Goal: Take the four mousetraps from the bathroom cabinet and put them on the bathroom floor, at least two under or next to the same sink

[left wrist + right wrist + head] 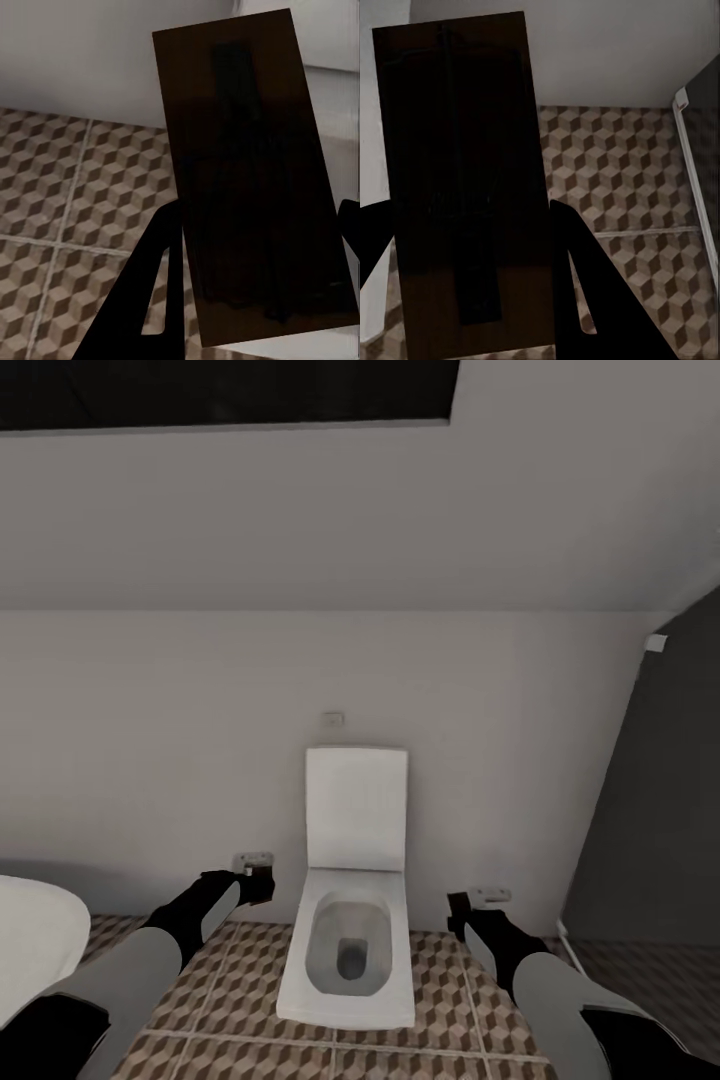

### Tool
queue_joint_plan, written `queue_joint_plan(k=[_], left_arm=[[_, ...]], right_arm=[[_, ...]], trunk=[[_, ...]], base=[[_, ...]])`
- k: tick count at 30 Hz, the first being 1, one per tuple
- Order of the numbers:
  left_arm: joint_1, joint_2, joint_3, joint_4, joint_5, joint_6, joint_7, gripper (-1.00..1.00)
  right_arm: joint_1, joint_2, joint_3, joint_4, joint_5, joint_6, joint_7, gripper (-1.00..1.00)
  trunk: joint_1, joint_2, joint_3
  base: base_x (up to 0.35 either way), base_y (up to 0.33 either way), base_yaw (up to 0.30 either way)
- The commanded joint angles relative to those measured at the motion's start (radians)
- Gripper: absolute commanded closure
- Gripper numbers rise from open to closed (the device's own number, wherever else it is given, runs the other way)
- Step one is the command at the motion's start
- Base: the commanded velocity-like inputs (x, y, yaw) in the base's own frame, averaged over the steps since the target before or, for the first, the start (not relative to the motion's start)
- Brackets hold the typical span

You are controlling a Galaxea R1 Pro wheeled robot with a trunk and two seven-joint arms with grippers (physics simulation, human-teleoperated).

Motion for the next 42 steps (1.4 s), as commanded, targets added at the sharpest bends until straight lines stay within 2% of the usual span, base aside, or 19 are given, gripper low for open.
queue_joint_plan(k=[1,25,42], left_arm=[[0.0,0.001,-0.009,-0.003,0.009,0.005,0.011,1.0],[0.0,-0.002,-0.005,-0.003,0.01,0.007,0.014,1.0],[0.0,-0.003,-0.007,-0.004,0.01,0.007,0.009,1.0]], right_arm=[[0.0,0.001,-0.008,-0.002,0.006,0.007,-0.003,1.0],[0.0,0.0,-0.009,-0.006,0.003,0.012,-0.005,1.0],[-0.001,0.002,-0.009,-0.006,0.003,0.01,-0.004,1.0]], trunk=[[0.0,-0.001,-0.001],[0.0,-0.001,-0.001],[0.065,-0.12,-0.054]], base=[[0.0,0.0,-0.071],[0.0,0.0,-0.009],[0.0,0.0,0.0]])
